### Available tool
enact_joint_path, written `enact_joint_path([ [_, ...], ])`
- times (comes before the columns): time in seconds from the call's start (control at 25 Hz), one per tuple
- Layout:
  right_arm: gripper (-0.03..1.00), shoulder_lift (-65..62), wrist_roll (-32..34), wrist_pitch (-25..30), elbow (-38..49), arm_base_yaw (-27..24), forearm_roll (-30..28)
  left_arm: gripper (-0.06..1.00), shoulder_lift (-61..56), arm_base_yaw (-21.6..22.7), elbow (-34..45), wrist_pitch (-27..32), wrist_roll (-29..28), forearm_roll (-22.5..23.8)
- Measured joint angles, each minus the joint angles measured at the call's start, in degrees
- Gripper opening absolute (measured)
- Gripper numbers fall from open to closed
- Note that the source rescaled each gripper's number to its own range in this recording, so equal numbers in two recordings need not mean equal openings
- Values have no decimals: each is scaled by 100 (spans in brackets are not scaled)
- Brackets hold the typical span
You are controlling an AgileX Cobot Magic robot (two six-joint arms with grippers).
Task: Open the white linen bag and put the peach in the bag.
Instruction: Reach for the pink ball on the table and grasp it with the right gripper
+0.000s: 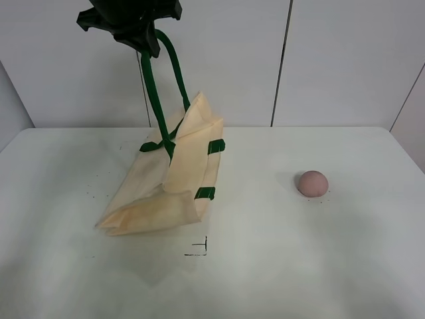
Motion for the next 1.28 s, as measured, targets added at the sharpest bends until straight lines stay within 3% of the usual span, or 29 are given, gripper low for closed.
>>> enact_joint_path([
  [0.36,100,4728,-691,-1327,-1201,0,97,0,-263,0,0,2,6,67],
  [0.68,100,8526,-929,-1413,-3599,98,108,0,-257,0,0,2,6,67],
  [0.92,100,10004,-993,-1459,-4678,398,133,0,-257,0,0,2,6,67],
  [1.28,100,10919,-938,-1925,-4789,330,176,0,-257,0,0,2,6,67],
])
